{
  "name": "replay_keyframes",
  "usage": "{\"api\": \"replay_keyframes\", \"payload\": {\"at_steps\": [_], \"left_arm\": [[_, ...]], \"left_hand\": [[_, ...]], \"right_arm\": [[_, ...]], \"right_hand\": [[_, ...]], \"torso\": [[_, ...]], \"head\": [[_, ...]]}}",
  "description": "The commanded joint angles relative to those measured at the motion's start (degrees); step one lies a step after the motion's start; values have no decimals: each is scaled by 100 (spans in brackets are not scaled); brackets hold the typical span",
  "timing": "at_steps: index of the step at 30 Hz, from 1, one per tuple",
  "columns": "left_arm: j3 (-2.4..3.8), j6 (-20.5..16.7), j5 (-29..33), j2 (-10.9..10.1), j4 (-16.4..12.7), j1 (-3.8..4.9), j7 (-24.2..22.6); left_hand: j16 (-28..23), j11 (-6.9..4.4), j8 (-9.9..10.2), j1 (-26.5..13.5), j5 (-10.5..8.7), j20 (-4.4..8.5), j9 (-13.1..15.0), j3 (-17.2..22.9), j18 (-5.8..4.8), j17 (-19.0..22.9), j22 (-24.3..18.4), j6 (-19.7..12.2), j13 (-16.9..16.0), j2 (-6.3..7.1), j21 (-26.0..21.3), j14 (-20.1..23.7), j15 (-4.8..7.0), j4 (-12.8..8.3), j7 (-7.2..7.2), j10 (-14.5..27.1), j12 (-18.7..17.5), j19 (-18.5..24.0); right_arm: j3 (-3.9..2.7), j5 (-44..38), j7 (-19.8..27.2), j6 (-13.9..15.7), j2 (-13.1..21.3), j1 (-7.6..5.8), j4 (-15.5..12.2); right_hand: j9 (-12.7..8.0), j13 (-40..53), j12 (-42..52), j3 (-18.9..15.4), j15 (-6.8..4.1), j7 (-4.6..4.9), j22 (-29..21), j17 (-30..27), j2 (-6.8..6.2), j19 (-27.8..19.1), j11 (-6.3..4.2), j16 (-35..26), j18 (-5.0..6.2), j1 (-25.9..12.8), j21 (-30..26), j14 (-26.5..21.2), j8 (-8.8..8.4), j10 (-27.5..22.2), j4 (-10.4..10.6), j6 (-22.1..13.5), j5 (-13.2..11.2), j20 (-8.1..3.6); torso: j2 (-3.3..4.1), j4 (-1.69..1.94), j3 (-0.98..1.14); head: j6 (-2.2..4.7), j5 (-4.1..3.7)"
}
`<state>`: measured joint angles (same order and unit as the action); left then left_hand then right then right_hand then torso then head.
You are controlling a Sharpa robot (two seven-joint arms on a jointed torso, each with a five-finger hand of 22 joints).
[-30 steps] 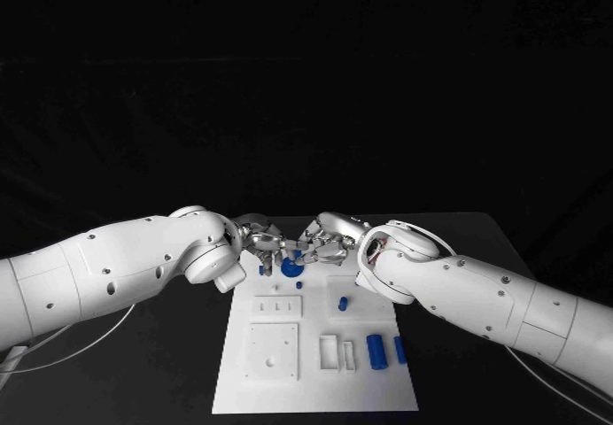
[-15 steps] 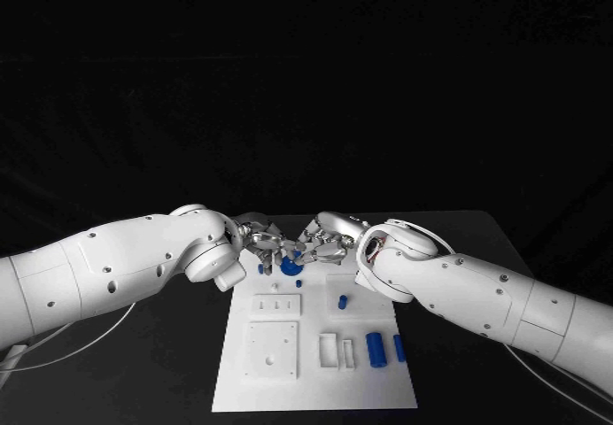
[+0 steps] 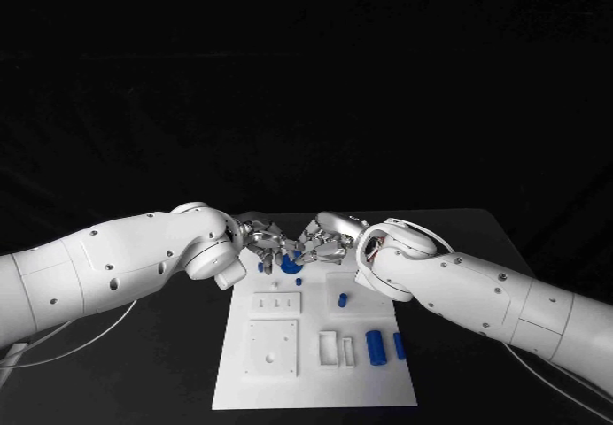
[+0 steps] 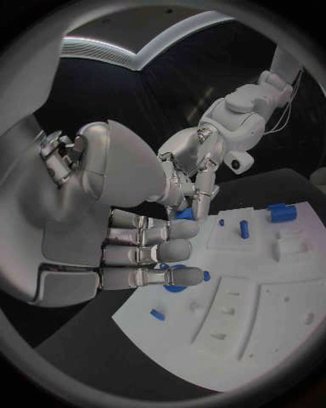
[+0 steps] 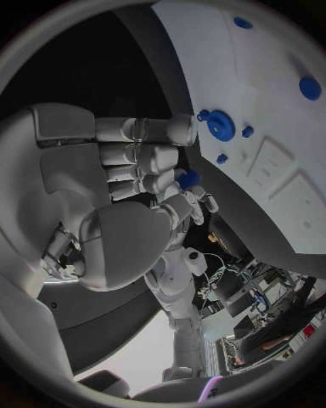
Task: Assemble the parts on the task board
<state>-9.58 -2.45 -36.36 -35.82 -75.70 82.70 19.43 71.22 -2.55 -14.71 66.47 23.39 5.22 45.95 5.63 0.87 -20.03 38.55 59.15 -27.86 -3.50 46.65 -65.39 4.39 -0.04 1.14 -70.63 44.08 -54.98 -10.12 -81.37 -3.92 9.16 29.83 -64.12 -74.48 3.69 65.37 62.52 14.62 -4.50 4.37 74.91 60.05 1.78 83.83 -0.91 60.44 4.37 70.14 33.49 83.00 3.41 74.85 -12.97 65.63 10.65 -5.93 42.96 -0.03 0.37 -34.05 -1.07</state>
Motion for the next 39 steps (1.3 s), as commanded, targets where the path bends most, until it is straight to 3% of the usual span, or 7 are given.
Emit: {"api": "replay_keyframes", "payload": {"at_steps": [1, 7, 13, 20, 25, 29, 39], "left_arm": [[-6, 148, -34, 10, -10, -7, 29], [-6, 193, -54, -3, -13, -8, 52], [-6, 233, -69, -7, -21, -9, 65], [-5, 232, -72, 3, -27, -10, 49], [-5, 233, -72, 10, -32, -11, 50], [-5, 235, -71, 12, -31, -11, 56], [-5, 214, -40, 1, -23, -11, 69]], "left_hand": [[-7, -1, 38, 16, 305, 34, -62, 162, -53, 14, 16, -24, 18, 45, -25, 16, 17, -56, -14, 25, -39, -10], [-42, 20, 44, -85, 928, 23, -164, 554, -34, 35, 63, -79, 59, 112, -19, 38, 3, -218, 27, 37, -109, 23], [-97, 63, 151, -227, 997, -5, -580, 684, -11, 72, 109, -69, 97, 92, -43, 33, -25, -326, 92, 61, -178, 37], [-99, 60, 123, -238, 1050, -9, -695, 695, -5, 73, 135, -107, 109, 62, -57, 35, -27, -383, 99, 64, -197, 40], [-105, 63, 136, -295, 894, -16, -803, 613, -10, 76, 133, -91, 110, 96, -85, 33, -33, -321, 94, 75, -201, 33], [-106, 64, 186, -406, 290, -25, -943, 362, -21, 76, 111, -39, 104, 251, -127, 22, -39, -171, 97, 79, -192, 11], [-124, 97, 236, -460, -231, -39, -1301, -144, -24, 77, 68, 25, 111, 349, -244, 11, -58, 332, 129, 74, -185, -65]], "right_arm": [[-5, -38, 33, -50, -19, -3, -8], [-4, -39, 28, -51, -19, 4, -2], [-3, -38, 26, -55, -23, 11, 10], [-3, -38, 14, -59, -41, 20, 27], [-3, -38, -3, -44, -49, 25, 36], [-3, -38, -9, -38, -52, 28, 38], [-3, -38, -3, -47, -53, 34, 40]], "right_hand": [[5, 3, 0, 16, -54, 3, 296, -9, -40, 304, -36, -20, 37, 35, 17, 3, 16, 4, 27, 43, 20, -28], [5, 3, 0, 16, -54, 3, 296, -9, -40, 304, -36, -20, 37, 35, 17, 3, 16, 4, 27, 43, 20, -28], [5, 2, -2, 19, -55, 2, 294, -12, -37, 304, -38, -23, 38, 32, 14, 3, 16, 3, 31, 47, 26, -29], [6, 0, -6, 25, -55, 0, 294, -17, -31, 305, -41, -30, 39, 24, 25, 2, 17, -1, 41, 54, 31, -29], [5, -4, -12, 29, -56, -2, 292, -16, -22, 304, -42, -29, 40, 22, 17, 2, 16, -6, 46, 54, 32, -29], [7, -5, -14, 38, -57, -5, 290, -18, -15, 303, -45, -31, 41, 28, 15, 2, 19, -7, 46, 66, 32, -30], [7, -2, -12, 51, -59, -9, 292, -18, -12, 305, -48, -33, 39, 32, 32, 2, 17, -7, 41, 81, 36, -31]], "torso": [[3, 10, 2], [-1, 4, 0], [-2, 4, 2], [2, 5, 1], [1, 4, 0], [3, 3, 1], [6, 2, 0]], "head": [[-12, -5], [-35, 1], [-39, -2], [-34, 0], [-37, 1], [-42, 1], [-47, -2]]}}
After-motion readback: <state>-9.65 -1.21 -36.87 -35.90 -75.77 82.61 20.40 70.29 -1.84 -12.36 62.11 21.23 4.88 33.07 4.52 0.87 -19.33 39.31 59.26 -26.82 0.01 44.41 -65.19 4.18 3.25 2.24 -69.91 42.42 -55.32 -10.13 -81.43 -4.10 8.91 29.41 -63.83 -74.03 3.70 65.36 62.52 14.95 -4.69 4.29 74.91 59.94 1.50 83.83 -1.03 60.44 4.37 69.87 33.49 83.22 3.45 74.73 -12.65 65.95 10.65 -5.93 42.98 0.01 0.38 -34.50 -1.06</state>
